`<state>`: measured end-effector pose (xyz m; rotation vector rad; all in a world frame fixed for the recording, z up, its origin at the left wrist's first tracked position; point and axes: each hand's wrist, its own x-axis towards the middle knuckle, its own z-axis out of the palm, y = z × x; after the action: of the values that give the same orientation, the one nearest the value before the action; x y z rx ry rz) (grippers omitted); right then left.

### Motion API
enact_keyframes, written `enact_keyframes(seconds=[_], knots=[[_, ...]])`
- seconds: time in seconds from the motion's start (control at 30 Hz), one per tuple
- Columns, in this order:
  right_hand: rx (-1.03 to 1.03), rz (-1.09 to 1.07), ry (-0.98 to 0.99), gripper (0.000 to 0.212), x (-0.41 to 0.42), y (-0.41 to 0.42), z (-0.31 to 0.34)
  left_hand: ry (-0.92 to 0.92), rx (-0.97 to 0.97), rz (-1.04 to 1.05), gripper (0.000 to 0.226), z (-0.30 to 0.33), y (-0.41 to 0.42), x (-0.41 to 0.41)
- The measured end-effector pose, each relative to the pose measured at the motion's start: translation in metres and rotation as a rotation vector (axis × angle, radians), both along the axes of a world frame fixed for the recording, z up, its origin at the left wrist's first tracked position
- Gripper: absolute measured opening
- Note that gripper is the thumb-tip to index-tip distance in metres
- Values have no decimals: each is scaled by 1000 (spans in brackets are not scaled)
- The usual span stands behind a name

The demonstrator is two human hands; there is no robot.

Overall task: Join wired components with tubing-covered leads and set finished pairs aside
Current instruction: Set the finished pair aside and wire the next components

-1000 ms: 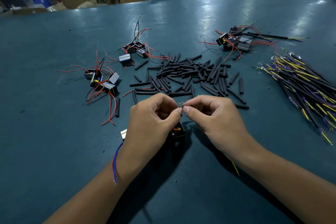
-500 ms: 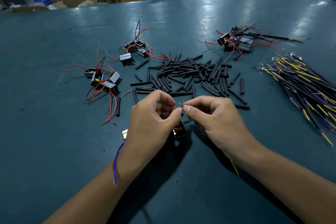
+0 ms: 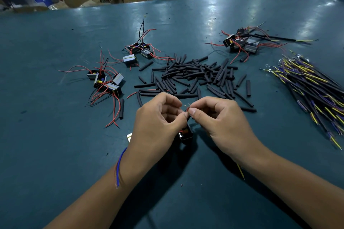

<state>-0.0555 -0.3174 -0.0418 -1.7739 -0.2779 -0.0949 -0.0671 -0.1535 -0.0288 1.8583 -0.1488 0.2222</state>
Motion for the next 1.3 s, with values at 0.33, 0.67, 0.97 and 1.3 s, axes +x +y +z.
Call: enact_keyframes(seconds=[0.33,0.67,0.97,1.3], knots=[[28,-4,2,7,0,-1,0,30,-28,1,18,2,-2,-2],[-42,8,-52,12,0,4,0,37,-9,-26,12,10,-1,-6],[-155,18,-167,11,-5,4,5,-272,507,-36,9,21,10,0],[-219,38,-219,10,-7,4,9,-278,574,-94,13,22,15,2]])
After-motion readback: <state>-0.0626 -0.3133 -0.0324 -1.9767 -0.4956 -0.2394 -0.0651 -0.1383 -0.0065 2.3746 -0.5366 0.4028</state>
